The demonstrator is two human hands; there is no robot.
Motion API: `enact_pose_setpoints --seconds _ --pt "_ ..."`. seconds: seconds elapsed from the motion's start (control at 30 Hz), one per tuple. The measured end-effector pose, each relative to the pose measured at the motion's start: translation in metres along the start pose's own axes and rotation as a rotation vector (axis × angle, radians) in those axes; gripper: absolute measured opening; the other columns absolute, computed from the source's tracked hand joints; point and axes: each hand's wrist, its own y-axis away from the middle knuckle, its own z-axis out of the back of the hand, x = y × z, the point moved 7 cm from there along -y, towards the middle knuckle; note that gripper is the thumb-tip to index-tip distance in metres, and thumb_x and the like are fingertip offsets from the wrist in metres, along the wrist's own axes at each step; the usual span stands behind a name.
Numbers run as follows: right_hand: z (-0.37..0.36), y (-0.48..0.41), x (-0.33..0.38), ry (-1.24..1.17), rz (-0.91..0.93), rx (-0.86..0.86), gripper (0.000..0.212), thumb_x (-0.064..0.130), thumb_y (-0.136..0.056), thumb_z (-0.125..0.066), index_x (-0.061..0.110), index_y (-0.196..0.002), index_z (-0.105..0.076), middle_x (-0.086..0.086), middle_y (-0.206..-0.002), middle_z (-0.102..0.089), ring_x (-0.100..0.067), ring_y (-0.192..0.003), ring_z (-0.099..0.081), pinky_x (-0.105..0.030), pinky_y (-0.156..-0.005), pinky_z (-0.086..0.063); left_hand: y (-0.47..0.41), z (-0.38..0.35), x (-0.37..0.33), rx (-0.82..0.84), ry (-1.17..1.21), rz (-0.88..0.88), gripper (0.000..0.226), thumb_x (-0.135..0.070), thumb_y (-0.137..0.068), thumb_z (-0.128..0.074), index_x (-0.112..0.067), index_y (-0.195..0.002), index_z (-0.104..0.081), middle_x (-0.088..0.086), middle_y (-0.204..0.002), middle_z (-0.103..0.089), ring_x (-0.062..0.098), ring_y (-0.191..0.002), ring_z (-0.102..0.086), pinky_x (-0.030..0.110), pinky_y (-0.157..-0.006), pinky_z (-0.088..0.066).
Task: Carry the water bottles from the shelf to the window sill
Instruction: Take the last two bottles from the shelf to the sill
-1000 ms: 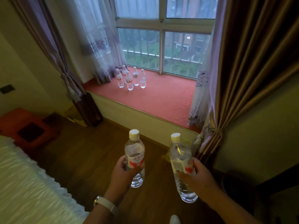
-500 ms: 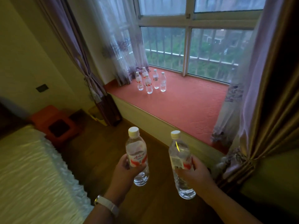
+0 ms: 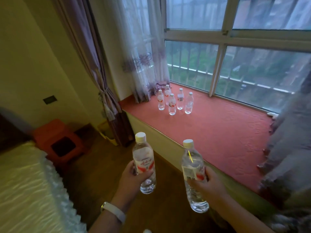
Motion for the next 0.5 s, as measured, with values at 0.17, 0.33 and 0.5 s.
enact_pose_setpoints --seconds 0.17,0.33,0.5 --pt "-0.062 -0.085 0.030 0.005 -0.003 -0.022 0.049 0.033 -0.064 -0.086 0.026 -0.108 -0.064 0.004 -0.092 -0.076 -0.017 -0.079 -0.075 -0.022 -0.056 -0.057 -0.092 0.060 -0.024 0.045 0.017 -0.011 0.054 -0.030 -0.064 -0.089 -0.024 -0.113 -0.067 -0.003 -0.106 -0.077 0.015 -0.097 -0.074 0.026 -0.073 -0.059" --pt "-0.116 -0.154 0.063 -0.017 0.040 -0.005 0.048 0.048 -0.058 -0.089 0.039 -0.101 -0.067 0.001 -0.097 -0.076 -0.021 -0.084 -0.075 -0.034 -0.066 -0.061 -0.164 0.111 -0.042 0.074 0.019 0.008 0.059 -0.036 -0.056 -0.094 -0.031 -0.110 -0.069 -0.002 -0.109 -0.077 0.017 -0.099 -0.074 0.034 -0.079 -0.060" --pt "-0.144 -0.208 0.082 0.022 0.085 -0.021 0.047 0.047 -0.058 -0.087 0.042 -0.101 -0.067 0.001 -0.096 -0.076 -0.021 -0.084 -0.075 -0.031 -0.064 -0.059 -0.214 0.138 -0.055 0.042 0.001 -0.013 0.049 -0.028 -0.063 -0.091 -0.030 -0.106 -0.070 -0.004 -0.105 -0.078 0.014 -0.095 -0.075 0.025 -0.072 -0.059"
